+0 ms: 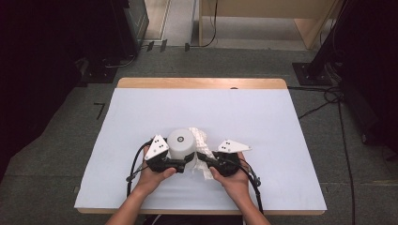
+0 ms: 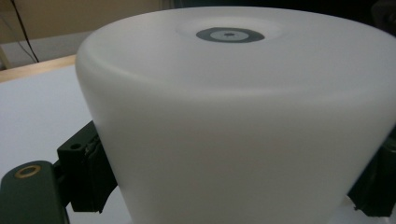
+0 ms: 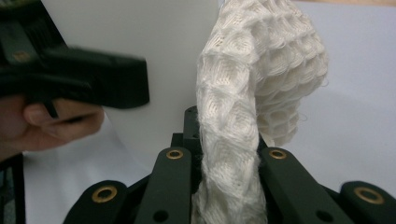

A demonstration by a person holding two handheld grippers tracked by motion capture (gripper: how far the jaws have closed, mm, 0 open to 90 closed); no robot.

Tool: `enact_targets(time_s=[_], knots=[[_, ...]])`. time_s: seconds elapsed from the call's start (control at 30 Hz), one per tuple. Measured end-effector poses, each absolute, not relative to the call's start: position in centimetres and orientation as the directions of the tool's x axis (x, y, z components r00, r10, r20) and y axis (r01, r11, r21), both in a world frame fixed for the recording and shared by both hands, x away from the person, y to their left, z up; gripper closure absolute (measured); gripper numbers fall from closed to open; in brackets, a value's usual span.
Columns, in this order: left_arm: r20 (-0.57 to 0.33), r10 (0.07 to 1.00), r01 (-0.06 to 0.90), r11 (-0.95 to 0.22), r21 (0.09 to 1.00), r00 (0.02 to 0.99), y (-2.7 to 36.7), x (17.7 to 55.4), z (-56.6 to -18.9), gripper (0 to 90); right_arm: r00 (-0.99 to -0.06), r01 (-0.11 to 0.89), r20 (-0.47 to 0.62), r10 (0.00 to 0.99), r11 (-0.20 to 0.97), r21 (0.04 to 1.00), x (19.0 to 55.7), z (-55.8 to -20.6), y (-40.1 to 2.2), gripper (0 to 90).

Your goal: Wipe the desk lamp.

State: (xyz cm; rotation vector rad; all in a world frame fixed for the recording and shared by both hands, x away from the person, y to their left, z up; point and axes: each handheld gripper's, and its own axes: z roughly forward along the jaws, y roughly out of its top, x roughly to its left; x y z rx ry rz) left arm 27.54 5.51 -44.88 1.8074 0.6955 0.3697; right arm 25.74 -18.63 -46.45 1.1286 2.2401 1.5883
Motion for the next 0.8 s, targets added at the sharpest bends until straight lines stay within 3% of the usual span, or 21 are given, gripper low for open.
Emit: enact_targets(time_s=[0.37, 0.57, 0.8], knots=[[0.049, 0.665, 0.247, -0.344, 0.906, 0.745, 4.1, 27.6, -46.7, 8.6, -0.645, 0.453, 0.266, 0.716, 0.077, 0.888, 26.1, -45.8, -20.8, 79.2], [0.025, 0.657, 0.275, -0.349, 0.896, 0.754, 4.3, 27.7, -47.0, 8.4, -0.641, 0.463, 0.287, 0.712, 0.06, 0.884, 26.3, -45.9, -20.7, 79.0], [-0.002, 0.72, 0.312, -0.298, 0.902, 0.694, 4.9, 26.7, -46.8, 4.7, -0.643, 0.461, 0.277, 0.714, 0.072, 0.884, 26.4, -46.1, -20.7, 78.6]])
